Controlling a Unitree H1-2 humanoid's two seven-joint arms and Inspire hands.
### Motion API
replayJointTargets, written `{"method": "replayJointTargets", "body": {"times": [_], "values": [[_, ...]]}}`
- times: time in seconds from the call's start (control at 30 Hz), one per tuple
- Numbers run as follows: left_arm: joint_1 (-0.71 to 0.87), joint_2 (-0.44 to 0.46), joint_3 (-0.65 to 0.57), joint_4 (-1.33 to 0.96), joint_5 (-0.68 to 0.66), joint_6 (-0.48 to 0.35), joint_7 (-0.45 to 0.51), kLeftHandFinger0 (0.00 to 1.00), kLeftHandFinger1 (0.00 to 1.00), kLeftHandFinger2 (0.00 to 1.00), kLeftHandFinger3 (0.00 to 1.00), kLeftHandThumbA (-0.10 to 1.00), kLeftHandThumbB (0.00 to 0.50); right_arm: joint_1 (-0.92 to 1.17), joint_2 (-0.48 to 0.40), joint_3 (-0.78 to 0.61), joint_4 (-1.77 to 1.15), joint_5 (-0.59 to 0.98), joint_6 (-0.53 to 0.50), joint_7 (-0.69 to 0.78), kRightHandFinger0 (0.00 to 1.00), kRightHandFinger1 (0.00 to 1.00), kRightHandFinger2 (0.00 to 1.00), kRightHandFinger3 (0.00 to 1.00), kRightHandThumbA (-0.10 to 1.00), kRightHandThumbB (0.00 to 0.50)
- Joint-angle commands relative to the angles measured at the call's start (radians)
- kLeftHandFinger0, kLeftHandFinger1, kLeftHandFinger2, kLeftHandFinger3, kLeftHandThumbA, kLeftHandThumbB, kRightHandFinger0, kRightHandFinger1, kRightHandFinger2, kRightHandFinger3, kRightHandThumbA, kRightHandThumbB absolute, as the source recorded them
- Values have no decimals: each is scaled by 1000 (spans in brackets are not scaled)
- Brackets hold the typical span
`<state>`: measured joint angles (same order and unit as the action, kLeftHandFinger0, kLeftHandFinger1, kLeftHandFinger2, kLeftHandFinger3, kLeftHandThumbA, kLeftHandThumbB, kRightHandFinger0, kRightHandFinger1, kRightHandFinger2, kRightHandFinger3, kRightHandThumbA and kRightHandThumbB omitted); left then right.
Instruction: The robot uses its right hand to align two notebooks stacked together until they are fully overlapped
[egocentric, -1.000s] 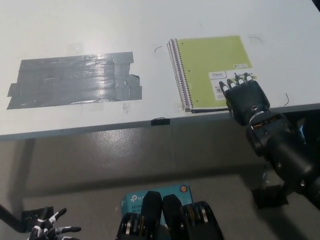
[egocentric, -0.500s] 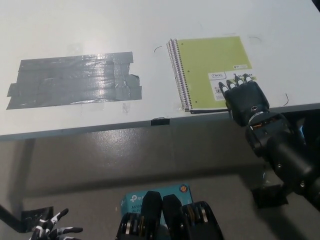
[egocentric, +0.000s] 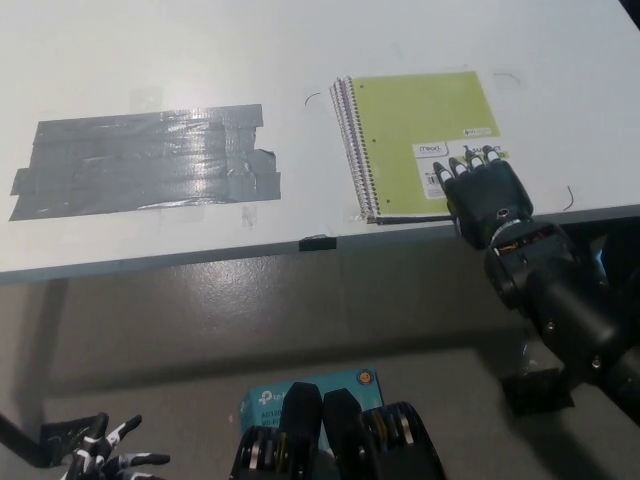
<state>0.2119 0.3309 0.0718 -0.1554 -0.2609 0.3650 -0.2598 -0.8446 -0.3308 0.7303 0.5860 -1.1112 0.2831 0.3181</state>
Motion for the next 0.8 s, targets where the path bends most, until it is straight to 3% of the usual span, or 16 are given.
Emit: {"method": "replayJointTargets", "body": {"times": [0.0,0.27,0.37,0.43,0.77], "values": [[1,16,3,-31,3,-2,-10,294,557,664,1000,1000,500,-16,15,5,31,10,-12,50,1000,1000,1000,1000,1000,500],[2,17,4,-33,1,0,-11,280,537,642,1000,1000,500,-28,30,13,43,5,-19,44,1000,1000,1000,1000,1000,500],[8,17,-1,-33,9,-7,-12,330,559,632,1000,1000,500,-13,27,11,10,10,-29,35,1000,1000,1000,1000,1000,500],[8,16,1,-32,0,-4,-15,292,542,632,1000,1000,500,-18,30,18,13,2,-27,40,1000,1000,1000,1000,1000,500],[16,21,-4,-35,1,8,-17,305,530,651,1000,1000,500,3,18,62,-26,-28,-49,33,1000,1000,1000,1000,1000,500]]}}
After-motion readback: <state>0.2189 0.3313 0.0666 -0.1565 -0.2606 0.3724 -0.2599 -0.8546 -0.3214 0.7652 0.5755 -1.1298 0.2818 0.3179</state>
